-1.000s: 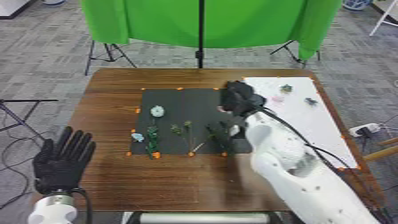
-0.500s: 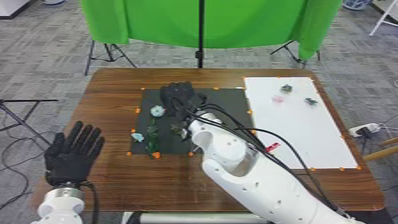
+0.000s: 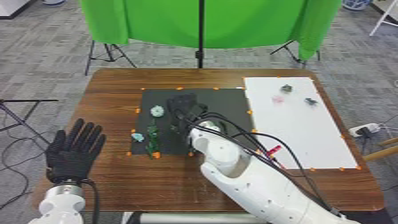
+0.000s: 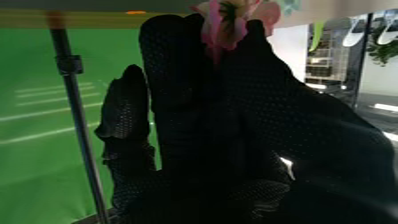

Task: Arrange flowers

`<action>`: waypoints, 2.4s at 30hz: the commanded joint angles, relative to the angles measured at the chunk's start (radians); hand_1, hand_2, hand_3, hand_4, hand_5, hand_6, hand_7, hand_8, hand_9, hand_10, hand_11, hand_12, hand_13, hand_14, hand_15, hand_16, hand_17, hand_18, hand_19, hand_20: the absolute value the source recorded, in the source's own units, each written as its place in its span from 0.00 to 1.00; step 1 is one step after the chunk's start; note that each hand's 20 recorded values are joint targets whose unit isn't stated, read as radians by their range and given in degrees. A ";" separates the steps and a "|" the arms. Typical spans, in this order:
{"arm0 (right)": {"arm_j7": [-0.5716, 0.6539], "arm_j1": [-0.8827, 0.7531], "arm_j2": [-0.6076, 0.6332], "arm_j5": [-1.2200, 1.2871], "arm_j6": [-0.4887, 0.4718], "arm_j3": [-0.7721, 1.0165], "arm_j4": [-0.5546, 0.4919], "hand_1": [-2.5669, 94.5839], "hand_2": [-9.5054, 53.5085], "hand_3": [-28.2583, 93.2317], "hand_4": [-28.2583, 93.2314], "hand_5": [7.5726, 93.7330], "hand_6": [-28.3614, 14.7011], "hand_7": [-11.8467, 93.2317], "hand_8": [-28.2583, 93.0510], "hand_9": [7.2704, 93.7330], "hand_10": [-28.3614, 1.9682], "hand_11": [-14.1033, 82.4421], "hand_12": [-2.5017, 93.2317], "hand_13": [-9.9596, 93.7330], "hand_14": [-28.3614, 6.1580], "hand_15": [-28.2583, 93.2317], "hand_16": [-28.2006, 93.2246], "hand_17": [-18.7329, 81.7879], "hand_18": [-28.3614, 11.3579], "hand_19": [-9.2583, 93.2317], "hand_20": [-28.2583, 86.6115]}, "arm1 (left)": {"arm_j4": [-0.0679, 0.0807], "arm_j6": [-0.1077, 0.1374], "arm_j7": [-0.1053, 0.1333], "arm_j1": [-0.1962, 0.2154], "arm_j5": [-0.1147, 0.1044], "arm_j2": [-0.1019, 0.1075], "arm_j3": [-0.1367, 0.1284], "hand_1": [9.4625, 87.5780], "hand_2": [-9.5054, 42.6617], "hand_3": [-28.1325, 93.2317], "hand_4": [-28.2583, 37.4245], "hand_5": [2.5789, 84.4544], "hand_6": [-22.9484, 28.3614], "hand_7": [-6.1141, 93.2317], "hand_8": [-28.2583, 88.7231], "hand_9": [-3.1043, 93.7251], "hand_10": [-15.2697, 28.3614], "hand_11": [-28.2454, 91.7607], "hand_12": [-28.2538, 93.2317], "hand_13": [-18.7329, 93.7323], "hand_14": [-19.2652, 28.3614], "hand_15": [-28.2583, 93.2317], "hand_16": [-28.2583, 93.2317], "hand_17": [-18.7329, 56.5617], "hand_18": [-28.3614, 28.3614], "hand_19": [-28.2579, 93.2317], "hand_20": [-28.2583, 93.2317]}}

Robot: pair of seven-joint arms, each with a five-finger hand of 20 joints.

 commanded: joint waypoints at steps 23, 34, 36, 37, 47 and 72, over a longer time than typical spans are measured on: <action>0.045 -0.060 0.013 0.024 -0.079 0.068 -0.089 0.64 0.00 0.84 0.00 0.65 0.62 0.27 0.12 0.73 0.48 0.36 0.25 0.73 0.60 0.64 0.53 0.50 0.11 0.94 0.56 | -0.007 -0.008 0.011 0.038 -0.106 -0.004 -0.041 0.20 0.56 0.86 0.00 0.48 0.64 0.17 0.16 0.43 0.71 0.42 0.31 0.43 0.75 0.52 0.17 0.16 0.74 0.53 0.33; 0.062 -0.062 0.042 0.070 -0.055 0.128 -0.145 0.59 0.00 0.86 0.00 0.61 0.59 0.25 0.13 0.69 0.43 0.37 0.21 0.71 0.56 0.66 0.51 0.49 0.09 0.94 0.56 | -0.011 -0.012 0.015 0.041 -0.100 -0.016 -0.042 0.21 0.54 0.86 0.00 0.48 0.63 0.17 0.15 0.43 0.71 0.42 0.31 0.43 0.74 0.53 0.17 0.16 0.74 0.54 0.33; 0.093 -0.048 0.052 0.077 -0.012 0.184 -0.126 0.55 0.00 0.88 0.00 0.61 0.59 0.25 0.13 0.68 0.42 0.36 0.21 0.70 0.52 0.67 0.48 0.49 0.10 0.94 0.55 | -0.016 -0.012 0.016 0.048 -0.087 -0.020 -0.041 0.21 0.54 0.86 0.00 0.48 0.63 0.17 0.15 0.43 0.71 0.42 0.31 0.43 0.74 0.53 0.17 0.16 0.74 0.54 0.33; 0.119 -0.042 0.061 0.083 0.022 0.213 -0.111 0.53 0.00 0.89 0.00 0.60 0.58 0.24 0.13 0.66 0.40 0.35 0.20 0.68 0.49 0.66 0.46 0.49 0.10 0.93 0.55 | -0.017 -0.014 0.018 0.051 -0.078 -0.021 -0.041 0.21 0.54 0.86 0.00 0.48 0.63 0.17 0.15 0.43 0.71 0.42 0.31 0.43 0.74 0.53 0.17 0.16 0.74 0.54 0.33; 0.230 -0.049 0.202 0.080 0.137 0.426 0.042 0.53 0.00 0.97 0.00 0.49 0.53 0.26 0.12 0.46 0.33 0.30 0.17 0.49 0.37 0.57 0.31 0.45 0.13 0.88 0.48 | -0.033 0.006 0.064 0.075 -0.032 -0.029 -0.049 0.21 0.54 0.86 0.00 0.49 0.64 0.17 0.15 0.43 0.71 0.42 0.31 0.43 0.74 0.53 0.17 0.16 0.74 0.53 0.33; 0.296 -0.097 0.163 0.107 0.035 0.404 0.142 0.66 0.00 0.81 0.00 0.65 0.61 0.42 0.13 0.68 0.46 0.39 0.28 0.72 0.65 0.59 0.49 0.54 0.18 0.92 0.52 | -0.029 0.012 0.072 0.063 -0.053 -0.021 -0.044 0.20 0.54 0.86 0.00 0.50 0.64 0.17 0.15 0.44 0.72 0.42 0.31 0.43 0.74 0.53 0.17 0.16 0.74 0.53 0.33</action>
